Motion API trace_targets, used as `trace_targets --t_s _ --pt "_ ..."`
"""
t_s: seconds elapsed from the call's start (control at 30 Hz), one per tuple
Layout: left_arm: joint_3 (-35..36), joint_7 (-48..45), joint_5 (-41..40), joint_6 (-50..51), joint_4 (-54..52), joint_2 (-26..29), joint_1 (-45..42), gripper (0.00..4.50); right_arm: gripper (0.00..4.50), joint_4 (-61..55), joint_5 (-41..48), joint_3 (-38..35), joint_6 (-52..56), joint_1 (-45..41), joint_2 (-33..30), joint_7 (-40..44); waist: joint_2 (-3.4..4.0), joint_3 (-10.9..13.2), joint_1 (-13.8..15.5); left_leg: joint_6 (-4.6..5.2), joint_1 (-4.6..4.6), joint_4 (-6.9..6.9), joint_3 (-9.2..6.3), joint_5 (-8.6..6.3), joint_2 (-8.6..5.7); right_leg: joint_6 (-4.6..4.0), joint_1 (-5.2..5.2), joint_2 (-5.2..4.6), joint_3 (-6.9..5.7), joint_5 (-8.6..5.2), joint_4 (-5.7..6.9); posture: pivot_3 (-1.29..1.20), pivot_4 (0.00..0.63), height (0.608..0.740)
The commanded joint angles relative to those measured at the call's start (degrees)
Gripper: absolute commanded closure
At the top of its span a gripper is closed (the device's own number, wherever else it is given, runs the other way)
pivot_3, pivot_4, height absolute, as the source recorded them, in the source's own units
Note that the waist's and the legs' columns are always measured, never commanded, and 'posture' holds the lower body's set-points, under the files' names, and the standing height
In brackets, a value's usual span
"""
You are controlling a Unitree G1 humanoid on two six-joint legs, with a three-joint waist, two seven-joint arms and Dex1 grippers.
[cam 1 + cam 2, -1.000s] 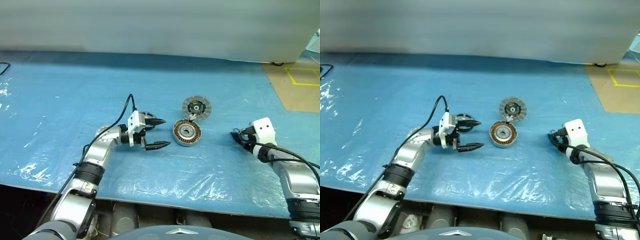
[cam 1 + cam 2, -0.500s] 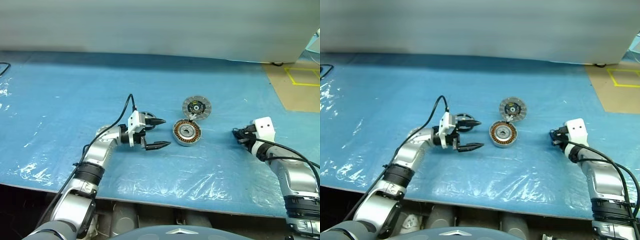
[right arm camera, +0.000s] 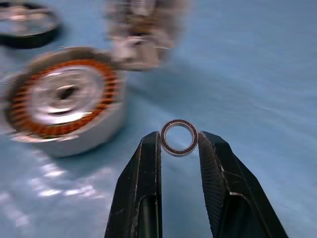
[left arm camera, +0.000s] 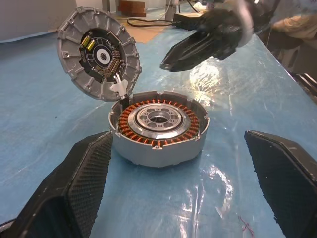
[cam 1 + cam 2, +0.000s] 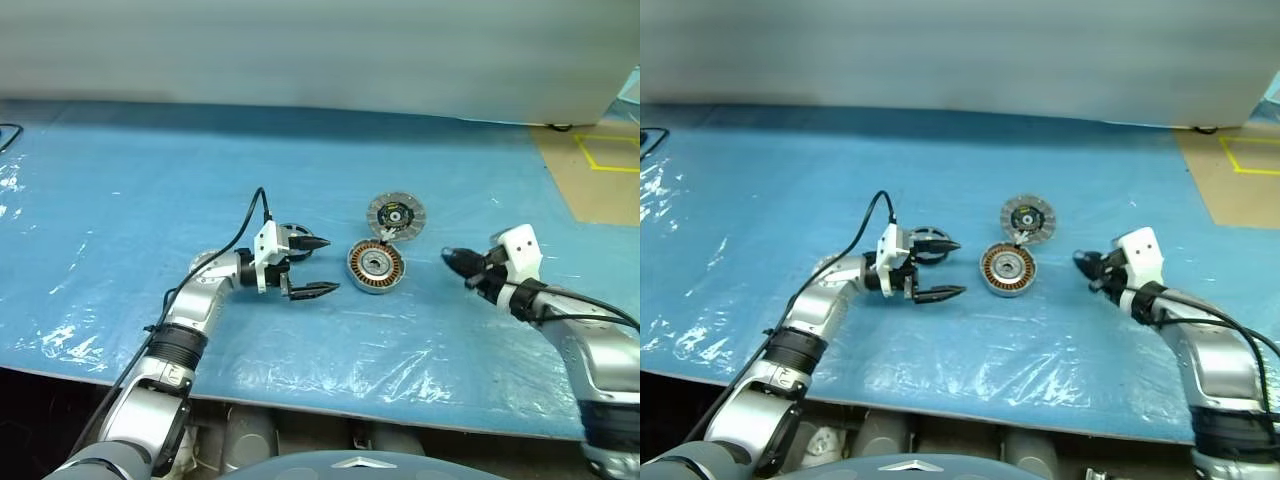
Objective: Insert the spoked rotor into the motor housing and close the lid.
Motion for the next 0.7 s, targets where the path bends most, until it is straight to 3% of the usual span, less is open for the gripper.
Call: trace_targets --t_s 0.03,0.37,0.7 --pt "0.6 -1.1 -1.1 -0.4 -0.3 0.0 -1.3 0.00 3.83 -6.7 3.7 2.0 3.6 -1.7 -2.0 2.2 0.00 0.0 0.0 0.00 0.00 -0.01 0.00 0.00 -0.01 0.00 0.00 -0.01 0.01 0.00 0.00 0.00 0.150 0.740" --pt "0.4 -1.3 -0.7 -1.1 0.3 -0.7 -1.1 0.00 3.83 -3.1 -3.4 15.6 8.1 -14.2 1.7 -5.3 0.02 0.0 0.1 -0.02 0.01 -0.01 0.00 0.01 -0.03 0.00 0.01 -0.02 -0.01 0.00 0.03 0.00 0.150 0.740" --pt "0.8 -1.0 -0.7 -1.0 -0.4 -0.1 -0.1 0.00 3.83 1.1 -7.2 18.8 7.0 -15.3 2.4 -5.8 0.02 0.0 -0.1 -0.03 -0.04 -0.02 -0.01 0.01 -0.04 0.01 -0.06 -0.02 -0.01 0.01 0.06 0.00 0.150 0.740"
